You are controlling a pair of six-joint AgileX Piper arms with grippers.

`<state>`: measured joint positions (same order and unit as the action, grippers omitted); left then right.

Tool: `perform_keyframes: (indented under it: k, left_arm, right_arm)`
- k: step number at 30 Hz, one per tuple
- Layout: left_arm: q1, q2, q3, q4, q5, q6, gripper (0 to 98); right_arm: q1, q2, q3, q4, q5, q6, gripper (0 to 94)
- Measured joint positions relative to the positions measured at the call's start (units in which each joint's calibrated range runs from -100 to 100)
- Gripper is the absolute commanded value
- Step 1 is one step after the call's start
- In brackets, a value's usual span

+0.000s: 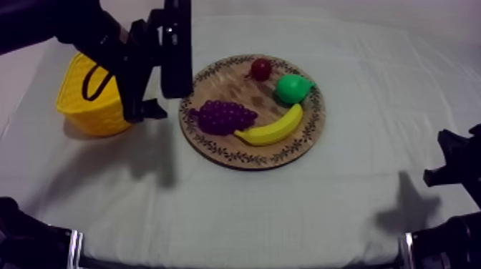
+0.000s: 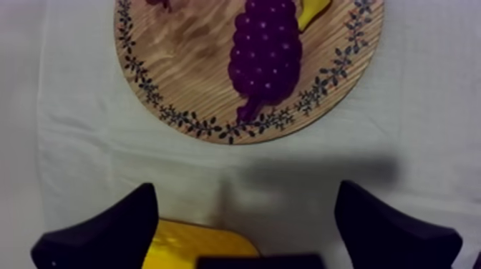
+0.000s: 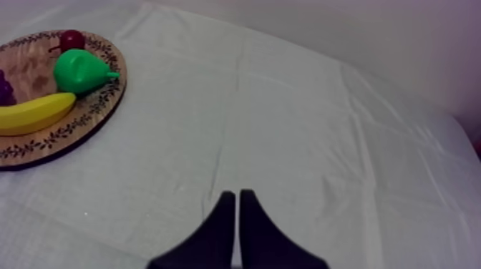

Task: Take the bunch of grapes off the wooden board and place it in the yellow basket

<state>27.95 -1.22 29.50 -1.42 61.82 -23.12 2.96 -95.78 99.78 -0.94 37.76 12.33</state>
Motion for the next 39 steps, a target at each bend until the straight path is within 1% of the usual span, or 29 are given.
perform_keyframes:
  k: [3, 7, 11, 19, 27, 39]
  left_arm:
    - [0.0, 0.2, 0.3, -0.35, -0.4, 0.7, 96.2]
    - [-0.2, 1.0, -0.1, -0.28, -1.0, 0.8, 96.3]
    - [0.6, 3.0, -1.4, -0.36, -1.5, 1.0, 96.4]
    - [2.4, 9.6, -3.4, -0.49, -4.6, 1.9, 96.4]
    - [3.6, 17.4, -5.7, -0.01, -8.8, 2.8, 96.3]
    - [4.4, 26.9, -11.4, 0.22, -9.3, 3.1, 96.3]
  right_arm:
    - [0.0, 0.0, 0.0, 0.0, 0.0, 0.0, 0.3]
    - [0.0, 0.0, 0.0, 0.0, 0.0, 0.0, 0.3]
    - [0.0, 0.0, 0.0, 0.0, 0.0, 0.0, 0.3]
    - [0.0, 0.0, 0.0, 0.0, 0.0, 0.0, 0.3]
    - [0.0, 0.0, 0.0, 0.0, 0.0, 0.0, 0.3]
    - [0.0, 0.0, 0.0, 0.0, 0.0, 0.0, 0.3]
